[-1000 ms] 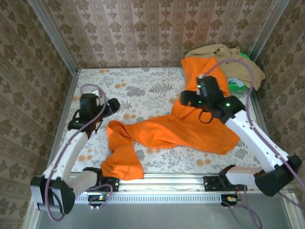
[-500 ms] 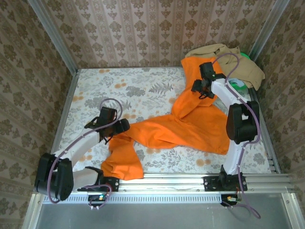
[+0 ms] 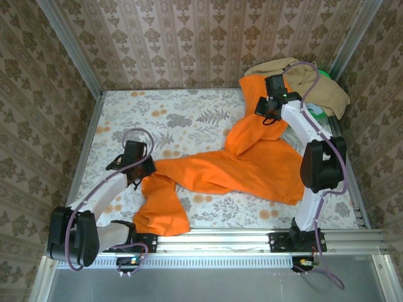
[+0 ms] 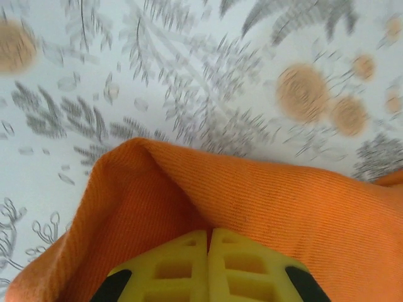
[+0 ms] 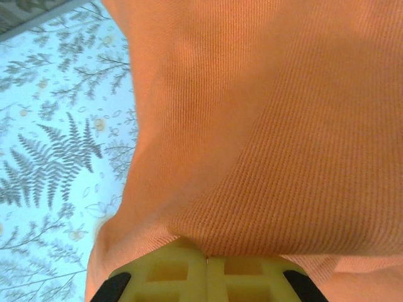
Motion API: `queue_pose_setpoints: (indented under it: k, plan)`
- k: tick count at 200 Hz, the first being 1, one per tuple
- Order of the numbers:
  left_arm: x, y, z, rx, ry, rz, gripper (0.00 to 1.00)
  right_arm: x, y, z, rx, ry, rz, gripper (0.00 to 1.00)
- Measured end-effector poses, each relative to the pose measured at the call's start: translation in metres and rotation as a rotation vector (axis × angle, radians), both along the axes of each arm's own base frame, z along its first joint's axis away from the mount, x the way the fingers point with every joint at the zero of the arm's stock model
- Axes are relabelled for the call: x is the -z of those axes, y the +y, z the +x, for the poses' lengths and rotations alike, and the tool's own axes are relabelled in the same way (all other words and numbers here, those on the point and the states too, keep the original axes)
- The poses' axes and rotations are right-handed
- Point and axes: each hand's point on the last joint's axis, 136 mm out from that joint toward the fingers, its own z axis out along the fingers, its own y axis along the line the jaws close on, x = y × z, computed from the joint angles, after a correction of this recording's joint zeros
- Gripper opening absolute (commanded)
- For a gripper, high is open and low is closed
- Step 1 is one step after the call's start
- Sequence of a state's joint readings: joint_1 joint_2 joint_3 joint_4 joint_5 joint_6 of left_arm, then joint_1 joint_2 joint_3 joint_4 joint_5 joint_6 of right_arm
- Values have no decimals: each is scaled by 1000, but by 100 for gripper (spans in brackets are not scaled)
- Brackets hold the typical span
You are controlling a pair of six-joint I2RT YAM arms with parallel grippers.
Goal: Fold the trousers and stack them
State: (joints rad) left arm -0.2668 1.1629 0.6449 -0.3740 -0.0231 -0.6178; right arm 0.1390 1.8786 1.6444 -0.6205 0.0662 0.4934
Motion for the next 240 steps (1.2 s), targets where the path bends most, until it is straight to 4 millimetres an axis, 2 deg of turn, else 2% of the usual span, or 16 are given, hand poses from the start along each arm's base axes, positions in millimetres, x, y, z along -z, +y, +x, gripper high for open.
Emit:
queue_pose_setpoints:
  k: [44, 71, 79, 89, 116, 130, 147, 150, 156, 166, 170, 180, 195, 205, 225, 240]
  plan:
    - [-81, 9, 27, -3, -188, 26, 0, -45, 21, -19, -47, -112, 16, 0]
    - [-115, 8, 36, 16, -252, 28, 0, -76, 69, -24, -159, -172, 34, 0]
    - [-117, 6, 36, 26, -253, 22, 0, -90, 93, -25, -218, -193, 53, 0]
    - [-115, 3, 34, 38, -242, 10, 12, -109, 125, -24, -288, -227, 85, 0]
    - [-98, -3, 22, 65, -203, -12, 15, -155, 242, -19, -549, -330, 219, 0]
    - [-91, -2, 10, 72, -184, -19, 26, -158, 305, -22, -689, -341, 299, 0]
    - [-91, 1, -5, 71, -184, -22, 30, -141, 380, -35, -855, -320, 383, 1]
    - [-92, 1, -7, 72, -188, -22, 33, -136, 390, -38, -878, -313, 395, 9]
    - [-95, 2, -10, 69, -196, -24, 43, -124, 408, -46, -918, -286, 414, 36]
    - [-101, 4, -15, 68, -216, -23, 49, -99, 430, -63, -979, -218, 444, 44]
    - [-104, 6, -16, 58, -223, -29, 55, -87, 438, -72, -1004, -178, 453, 52]
    - [-107, 8, -19, 56, -235, -25, 68, -67, 445, -88, -1030, -101, 449, 61]
    - [-109, 12, -20, 39, -242, -28, 69, -47, 441, -98, -1041, -34, 414, 64]
    - [-108, 12, -19, 38, -236, -27, 70, -41, 426, -97, -1024, -5, 381, 68]
    - [-99, 8, -12, 46, -205, -31, 71, -38, 368, -88, -916, 25, 277, 71]
    - [-90, 2, -5, 59, -177, -42, 70, -50, 298, -76, -770, 3, 188, 71]
